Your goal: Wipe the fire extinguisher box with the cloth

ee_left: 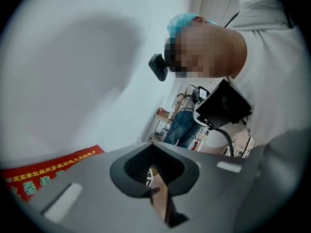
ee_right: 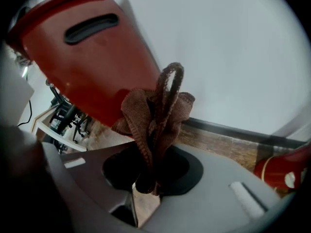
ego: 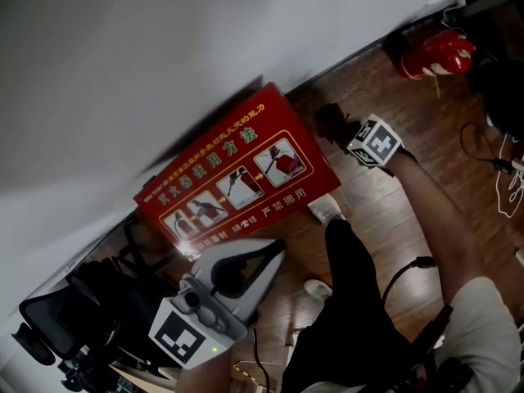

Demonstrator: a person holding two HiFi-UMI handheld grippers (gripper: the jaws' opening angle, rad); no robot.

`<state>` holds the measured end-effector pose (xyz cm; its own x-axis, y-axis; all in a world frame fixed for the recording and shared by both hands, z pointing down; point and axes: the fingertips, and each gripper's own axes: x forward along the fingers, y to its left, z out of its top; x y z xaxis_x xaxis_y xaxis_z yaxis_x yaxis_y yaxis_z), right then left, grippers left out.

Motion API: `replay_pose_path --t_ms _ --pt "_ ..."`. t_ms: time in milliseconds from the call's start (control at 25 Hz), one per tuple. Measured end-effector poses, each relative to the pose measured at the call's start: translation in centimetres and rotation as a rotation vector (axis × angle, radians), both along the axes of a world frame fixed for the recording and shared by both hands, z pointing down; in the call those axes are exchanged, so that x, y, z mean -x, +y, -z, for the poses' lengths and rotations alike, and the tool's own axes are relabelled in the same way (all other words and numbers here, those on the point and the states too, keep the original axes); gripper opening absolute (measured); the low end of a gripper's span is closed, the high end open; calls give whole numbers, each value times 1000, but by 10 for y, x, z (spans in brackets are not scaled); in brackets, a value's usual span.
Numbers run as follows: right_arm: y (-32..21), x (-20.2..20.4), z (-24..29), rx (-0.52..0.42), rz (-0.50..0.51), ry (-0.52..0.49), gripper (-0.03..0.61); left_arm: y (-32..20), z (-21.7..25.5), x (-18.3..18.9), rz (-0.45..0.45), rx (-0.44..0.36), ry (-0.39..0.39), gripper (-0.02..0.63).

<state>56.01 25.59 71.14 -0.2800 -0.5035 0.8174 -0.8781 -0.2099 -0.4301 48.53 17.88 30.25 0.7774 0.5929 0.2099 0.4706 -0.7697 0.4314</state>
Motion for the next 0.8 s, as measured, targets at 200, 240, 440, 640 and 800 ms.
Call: replay_pose_path --t_ms 200,240,440,640,800 --pt "27 37 84 -14 19 88 84 1 17 55 68 -8 31 0" --pt "30 48 100 -13 28 106 84 1 22 69 83 -8 40 0" --pt "32 115 159 -29 78 173 84 4 42 147 156 -39 71 0" --pt "0 147 194 -114 69 206 84 9 44 215 227 -34 69 0" --pt "-22 133 159 -89 22 188 84 6 25 233 282 -1 42 0"
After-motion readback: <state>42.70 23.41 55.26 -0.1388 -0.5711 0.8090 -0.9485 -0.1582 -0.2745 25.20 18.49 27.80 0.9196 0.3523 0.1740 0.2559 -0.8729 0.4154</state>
